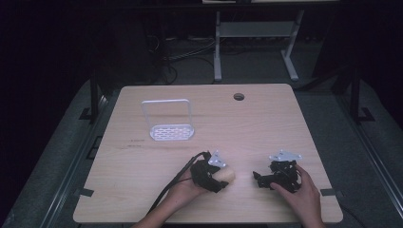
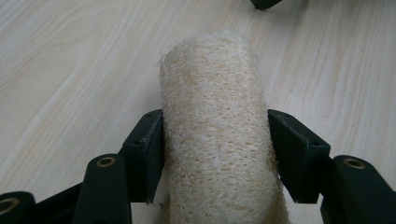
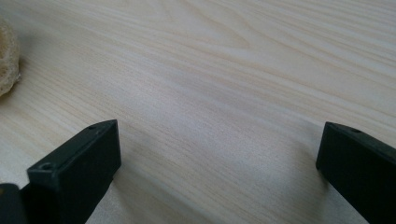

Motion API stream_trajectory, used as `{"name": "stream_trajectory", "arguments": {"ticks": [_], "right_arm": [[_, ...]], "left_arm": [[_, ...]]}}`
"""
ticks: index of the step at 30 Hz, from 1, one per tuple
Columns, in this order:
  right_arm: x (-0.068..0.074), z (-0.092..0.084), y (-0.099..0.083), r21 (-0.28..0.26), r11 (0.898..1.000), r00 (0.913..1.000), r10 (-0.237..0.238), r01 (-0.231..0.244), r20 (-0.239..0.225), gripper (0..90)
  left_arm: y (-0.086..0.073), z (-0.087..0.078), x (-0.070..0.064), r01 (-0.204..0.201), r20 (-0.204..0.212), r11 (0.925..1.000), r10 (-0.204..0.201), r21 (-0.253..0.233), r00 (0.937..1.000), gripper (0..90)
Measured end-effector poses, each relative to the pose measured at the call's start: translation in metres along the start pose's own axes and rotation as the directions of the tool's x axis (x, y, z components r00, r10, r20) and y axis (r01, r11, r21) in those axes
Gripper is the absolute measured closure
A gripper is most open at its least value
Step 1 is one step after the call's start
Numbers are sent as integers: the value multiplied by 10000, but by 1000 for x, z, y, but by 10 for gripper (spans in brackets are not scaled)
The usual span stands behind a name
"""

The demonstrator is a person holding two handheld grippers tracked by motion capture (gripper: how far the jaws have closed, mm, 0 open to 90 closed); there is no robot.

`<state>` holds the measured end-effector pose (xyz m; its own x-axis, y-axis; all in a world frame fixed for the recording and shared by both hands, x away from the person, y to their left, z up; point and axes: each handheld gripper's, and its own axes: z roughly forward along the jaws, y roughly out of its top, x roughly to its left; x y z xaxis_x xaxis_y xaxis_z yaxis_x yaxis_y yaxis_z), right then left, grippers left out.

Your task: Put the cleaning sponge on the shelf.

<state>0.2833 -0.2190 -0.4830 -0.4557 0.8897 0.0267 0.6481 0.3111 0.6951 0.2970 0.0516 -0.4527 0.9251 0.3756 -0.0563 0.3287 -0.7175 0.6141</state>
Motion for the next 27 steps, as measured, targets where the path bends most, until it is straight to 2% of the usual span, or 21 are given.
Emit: {"name": "stream_trajectory", "arguments": {"ticks": [11,21,27], "right_arm": [[0,0,0,-10,10000,10000,-20,20,-2,0],[0,0,0,-8,10000,10000,-15,15,-3,0],[0,0,0,-8,10000,10000,-14,14,-2,0]], "left_arm": [[-3,-4,3,79,86,9998,-77,-165,9999,404],[-6,-13,7,-188,291,9997,193,-179,9994,405],[-9,-21,12,-177,312,9994,186,-295,9993,406]]}}
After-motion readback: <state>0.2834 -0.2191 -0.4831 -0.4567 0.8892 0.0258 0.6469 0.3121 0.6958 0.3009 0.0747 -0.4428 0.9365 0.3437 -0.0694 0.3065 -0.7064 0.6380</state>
